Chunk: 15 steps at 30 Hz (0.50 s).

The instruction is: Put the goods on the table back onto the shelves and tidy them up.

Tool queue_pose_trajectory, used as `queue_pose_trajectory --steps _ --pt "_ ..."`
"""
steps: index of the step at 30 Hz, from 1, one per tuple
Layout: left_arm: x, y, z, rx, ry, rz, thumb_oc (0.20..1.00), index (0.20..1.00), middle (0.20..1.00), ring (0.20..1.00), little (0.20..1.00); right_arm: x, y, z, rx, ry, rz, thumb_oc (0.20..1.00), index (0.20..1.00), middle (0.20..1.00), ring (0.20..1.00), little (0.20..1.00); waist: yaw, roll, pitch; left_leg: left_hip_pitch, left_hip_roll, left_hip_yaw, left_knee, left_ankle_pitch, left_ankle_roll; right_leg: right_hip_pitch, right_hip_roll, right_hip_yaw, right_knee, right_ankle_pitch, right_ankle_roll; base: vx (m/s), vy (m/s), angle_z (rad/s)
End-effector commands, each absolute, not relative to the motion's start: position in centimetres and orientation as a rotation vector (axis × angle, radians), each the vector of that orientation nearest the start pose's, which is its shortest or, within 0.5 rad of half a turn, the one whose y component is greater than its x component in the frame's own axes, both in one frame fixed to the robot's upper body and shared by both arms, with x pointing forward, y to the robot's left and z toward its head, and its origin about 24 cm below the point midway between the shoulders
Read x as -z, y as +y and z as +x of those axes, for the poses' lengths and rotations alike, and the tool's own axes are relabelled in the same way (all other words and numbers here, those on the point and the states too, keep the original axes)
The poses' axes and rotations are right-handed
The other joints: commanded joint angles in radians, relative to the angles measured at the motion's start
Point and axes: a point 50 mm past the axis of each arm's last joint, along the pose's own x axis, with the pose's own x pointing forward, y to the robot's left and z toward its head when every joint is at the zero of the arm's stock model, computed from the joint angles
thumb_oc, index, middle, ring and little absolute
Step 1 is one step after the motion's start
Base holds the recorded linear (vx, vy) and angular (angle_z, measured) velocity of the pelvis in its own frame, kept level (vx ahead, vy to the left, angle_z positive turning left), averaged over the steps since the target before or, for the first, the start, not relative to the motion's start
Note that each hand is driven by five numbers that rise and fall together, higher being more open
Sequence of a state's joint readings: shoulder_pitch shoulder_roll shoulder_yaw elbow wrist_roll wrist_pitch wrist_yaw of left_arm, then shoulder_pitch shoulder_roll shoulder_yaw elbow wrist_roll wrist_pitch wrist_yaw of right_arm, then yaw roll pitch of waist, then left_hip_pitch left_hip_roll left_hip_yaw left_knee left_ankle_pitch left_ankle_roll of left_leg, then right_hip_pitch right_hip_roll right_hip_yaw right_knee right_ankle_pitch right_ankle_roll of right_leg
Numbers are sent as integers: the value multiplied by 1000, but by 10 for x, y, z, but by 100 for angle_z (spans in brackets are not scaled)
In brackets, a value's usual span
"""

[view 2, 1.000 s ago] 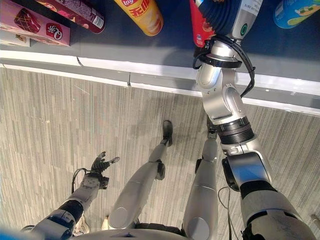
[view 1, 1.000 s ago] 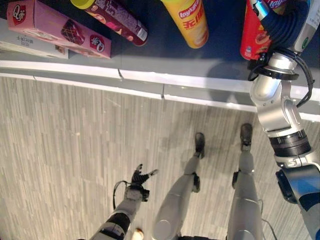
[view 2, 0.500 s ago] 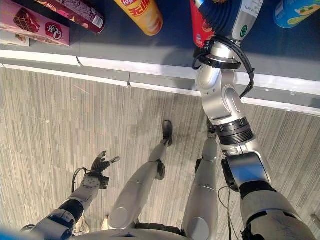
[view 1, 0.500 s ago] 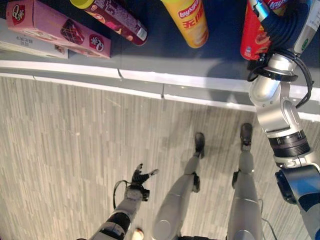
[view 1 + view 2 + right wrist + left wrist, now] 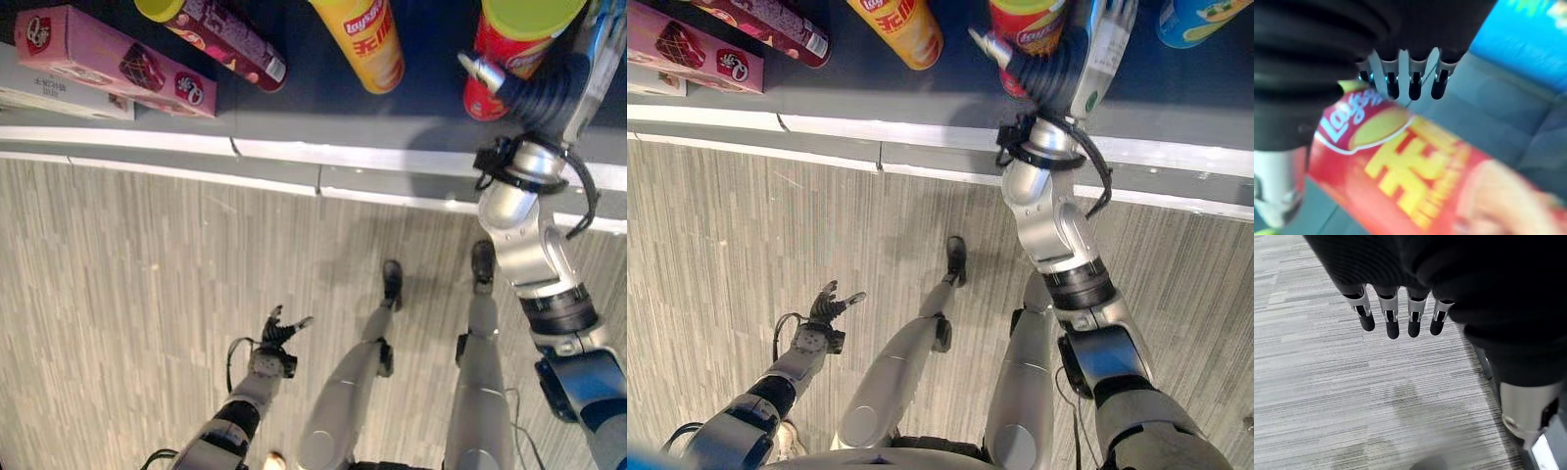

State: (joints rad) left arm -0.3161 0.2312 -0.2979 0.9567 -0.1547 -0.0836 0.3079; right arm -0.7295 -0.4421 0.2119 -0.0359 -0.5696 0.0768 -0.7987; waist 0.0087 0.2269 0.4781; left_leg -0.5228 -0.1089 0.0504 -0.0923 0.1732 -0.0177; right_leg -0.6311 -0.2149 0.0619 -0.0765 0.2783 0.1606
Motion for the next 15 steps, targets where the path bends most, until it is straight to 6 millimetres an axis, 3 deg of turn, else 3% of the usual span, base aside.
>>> queue_pose_trajectory --steps 1,2,4,10,11,12,15 --pt "85 199 248 -190 613 332 1000 1000 1000 1000 1000 -292 -143 283 614 -1242 -593 1000 1000 1000 1000 1000 -34 9 6 44 53 -10 5 -82 -63 56 -22 -9 87 -146 59 0 0 0" --pt "90 202 241 -189 639 341 1000 1000 1000 1000 1000 -264 -147 286 509 -1120 -599 1000 1000 1000 1000 1000 -47 -27 -10 82 59 -5 7 -91 -62 102 -24 -23 71 -139 60 0 0 0" --pt "94 210 234 -202 669 346 1000 1000 1000 1000 1000 -232 -159 288 393 -968 -649 1000 1000 1000 1000 1000 -58 -66 -37 122 70 -2 7 -100 -65 150 -25 -41 55 -136 61 46 -12 1" --pt "105 234 211 -256 752 356 1000 1000 1000 1000 1000 -168 -194 276 227 -634 -680 1000 1000 1000 1000 1000 -81 -172 -135 228 99 13 17 -136 -61 266 -21 -66 25 -136 65 114 -41 -13" --pt "108 246 201 -253 794 362 1000 1000 1000 1000 1000 -125 -201 271 -6 -385 -545 1000 1000 1000 1000 1000 -93 -216 -197 293 117 24 13 -150 -63 323 -10 -81 19 -148 65 167 -57 -17" --pt "108 246 202 -253 794 362 1000 1000 1000 1000 1000 -125 -201 271 -6 -385 -545 1000 1000 1000 1000 1000 -93 -216 -198 290 116 24 12 -148 -63 320 -11 -81 18 -146 65 179 -49 -15" --pt "114 250 191 -195 840 356 1000 1000 1000 1000 1000 -65 -212 258 -244 -35 -412 1000 1000 1000 1000 1000 -103 -242 -248 345 125 31 5 -156 -66 366 -1 -91 21 -158 63 96 -23 -10"
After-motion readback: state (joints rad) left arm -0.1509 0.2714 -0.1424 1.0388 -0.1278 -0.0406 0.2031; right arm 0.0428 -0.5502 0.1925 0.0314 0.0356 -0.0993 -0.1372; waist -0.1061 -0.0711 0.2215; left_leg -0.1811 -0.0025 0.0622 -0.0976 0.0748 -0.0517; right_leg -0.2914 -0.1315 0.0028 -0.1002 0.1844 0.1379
